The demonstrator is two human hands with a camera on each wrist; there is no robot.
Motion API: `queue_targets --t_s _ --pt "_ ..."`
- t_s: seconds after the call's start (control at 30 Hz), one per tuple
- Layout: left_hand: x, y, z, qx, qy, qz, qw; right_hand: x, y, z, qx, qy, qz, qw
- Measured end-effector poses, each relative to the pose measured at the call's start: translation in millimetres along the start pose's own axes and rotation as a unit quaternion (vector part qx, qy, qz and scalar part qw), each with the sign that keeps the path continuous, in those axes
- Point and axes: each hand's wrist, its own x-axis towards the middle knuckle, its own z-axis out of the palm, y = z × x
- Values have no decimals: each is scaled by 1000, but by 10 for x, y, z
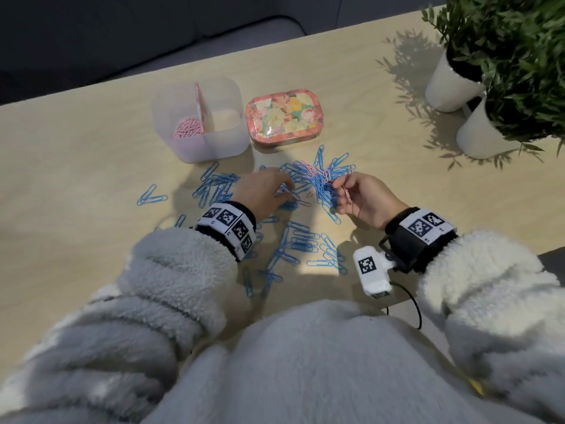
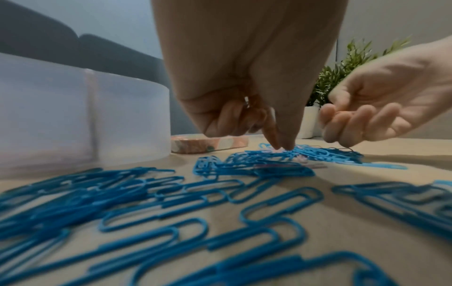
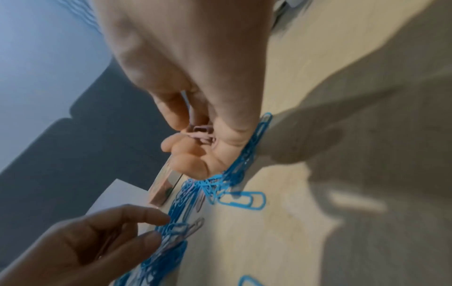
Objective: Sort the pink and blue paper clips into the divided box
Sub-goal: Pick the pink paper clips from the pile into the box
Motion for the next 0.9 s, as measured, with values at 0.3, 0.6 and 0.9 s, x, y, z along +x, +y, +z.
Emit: queue_targets --t_s 0.3,0.6,0.9 --pt "-78 -132 24 -28 -23 -27 999 101 81 209 -607 55 -256 750" --pt "-15 -102 63 -8 -12 -17 1000 193 79 158 -638 54 -269 719" --pt "-12 -51 102 -7 -20 -30 999 91 63 180 -105 -6 -118 987"
